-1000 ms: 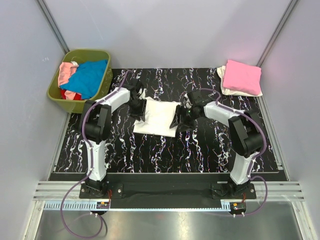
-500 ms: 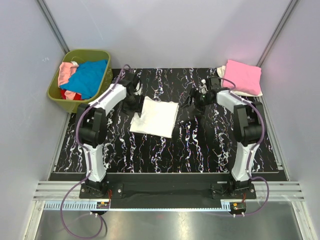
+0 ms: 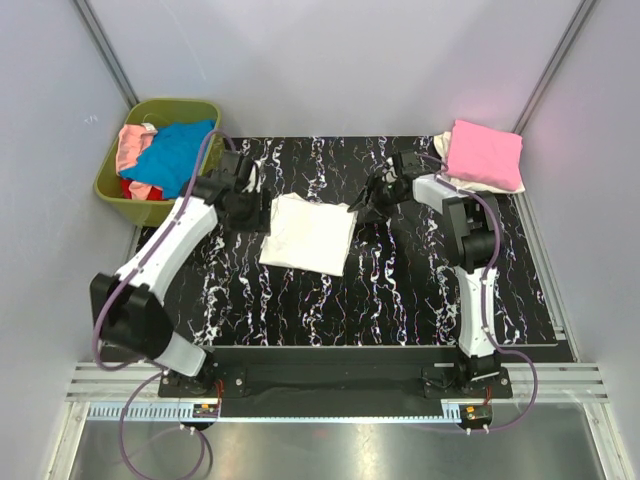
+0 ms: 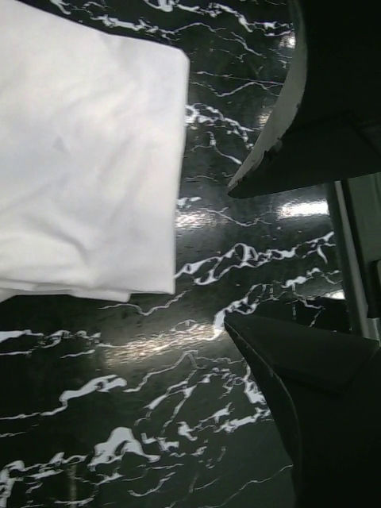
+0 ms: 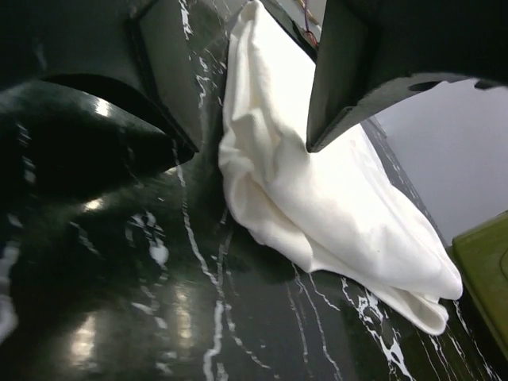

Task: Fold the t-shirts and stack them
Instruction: Fold the tshirt, then neatly place the folded tshirt to the corner

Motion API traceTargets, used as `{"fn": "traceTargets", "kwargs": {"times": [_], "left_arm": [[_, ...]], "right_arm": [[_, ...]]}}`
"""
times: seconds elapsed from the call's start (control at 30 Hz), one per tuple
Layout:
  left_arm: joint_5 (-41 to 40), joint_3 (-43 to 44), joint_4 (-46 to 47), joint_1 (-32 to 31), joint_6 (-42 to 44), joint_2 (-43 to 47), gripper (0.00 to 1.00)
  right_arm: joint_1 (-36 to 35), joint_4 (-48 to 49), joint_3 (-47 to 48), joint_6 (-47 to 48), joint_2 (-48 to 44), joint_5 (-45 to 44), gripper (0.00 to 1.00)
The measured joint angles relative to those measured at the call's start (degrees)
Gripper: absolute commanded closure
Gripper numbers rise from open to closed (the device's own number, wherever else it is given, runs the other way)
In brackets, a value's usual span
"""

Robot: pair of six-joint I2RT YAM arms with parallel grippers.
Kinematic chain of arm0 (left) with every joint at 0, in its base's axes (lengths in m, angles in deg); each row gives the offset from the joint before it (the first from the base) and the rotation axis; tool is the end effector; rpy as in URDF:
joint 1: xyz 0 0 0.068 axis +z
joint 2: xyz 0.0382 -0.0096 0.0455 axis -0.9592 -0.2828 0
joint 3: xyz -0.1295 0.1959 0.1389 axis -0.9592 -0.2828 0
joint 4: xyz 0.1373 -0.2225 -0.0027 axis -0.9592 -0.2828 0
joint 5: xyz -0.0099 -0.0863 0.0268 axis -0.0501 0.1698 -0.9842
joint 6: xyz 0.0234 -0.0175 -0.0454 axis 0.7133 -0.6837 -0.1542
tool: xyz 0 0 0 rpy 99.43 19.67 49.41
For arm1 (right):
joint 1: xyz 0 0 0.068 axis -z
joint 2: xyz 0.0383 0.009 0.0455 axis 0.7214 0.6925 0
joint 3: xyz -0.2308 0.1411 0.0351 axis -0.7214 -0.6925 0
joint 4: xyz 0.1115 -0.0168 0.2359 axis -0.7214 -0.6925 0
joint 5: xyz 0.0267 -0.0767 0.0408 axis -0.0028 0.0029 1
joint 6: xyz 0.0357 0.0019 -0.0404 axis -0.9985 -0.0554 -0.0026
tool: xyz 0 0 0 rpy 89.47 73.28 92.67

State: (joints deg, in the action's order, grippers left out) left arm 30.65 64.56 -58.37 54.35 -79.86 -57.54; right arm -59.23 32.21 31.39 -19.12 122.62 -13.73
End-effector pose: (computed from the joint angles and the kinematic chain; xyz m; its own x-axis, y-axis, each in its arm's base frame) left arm 0.3015 -0.1060 0.3093 -0.8893 0.0392 -0.4557 0.1154 0.9833 -0.1406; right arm 0.4608 0.1283 0.1325 -0.9548 0.2692 -0.1263 0.1035 0.6990 0.7076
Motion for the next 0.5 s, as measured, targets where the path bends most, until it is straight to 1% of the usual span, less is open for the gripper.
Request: {"fn": "traceTargets", "kwargs": {"times": [0.03, 0.1, 0.2, 0.23, 0.27, 0.33, 0.37, 0.5], "left_arm": [[-0.04, -2.03, 0.22, -0.15, -0.31, 2.25, 0.34], [-0.42, -6.03, -0.20, -0.33, -1.03, 6.60, 0.33], [-1.22, -11.17, -0.24, -0.31, -2.23, 12.81, 0.31], [-1.36, -12.92, -0.11, -0.31, -2.80, 15.06, 0.31], [-1.42, -14.32, -0.15, -0.28, -3.19, 16.85, 0.31], [-1.38, -18.25, 0.81, -0.28, -4.24, 21.40, 0.31], [-1.38, -20.06, 1.16, -0.28, -4.79, 23.43, 0.31], [-1.33, -25.94, 2.67, -0.26, -6.43, 29.97, 0.30]], "right_arm": [[-0.57, 0.11, 0.85, -0.15, 0.59, -0.17, 0.44], [-1.99, 0.48, 1.42, -0.66, 1.14, -1.05, 0.50], [-3.85, 1.38, 0.63, -1.86, 1.25, -2.03, 0.72], [-4.26, 1.97, -0.13, -2.69, 1.29, -2.21, 0.85], [-4.66, 2.36, -0.61, -3.02, 1.29, -2.12, 0.90], [-4.85, 2.84, -1.40, -4.02, 1.29, -2.05, 0.98], [-4.83, 3.06, -1.60, -4.39, 1.29, -2.05, 1.00], [-4.61, 1.97, -1.36, -3.93, 0.83, -2.95, 1.00]]}}
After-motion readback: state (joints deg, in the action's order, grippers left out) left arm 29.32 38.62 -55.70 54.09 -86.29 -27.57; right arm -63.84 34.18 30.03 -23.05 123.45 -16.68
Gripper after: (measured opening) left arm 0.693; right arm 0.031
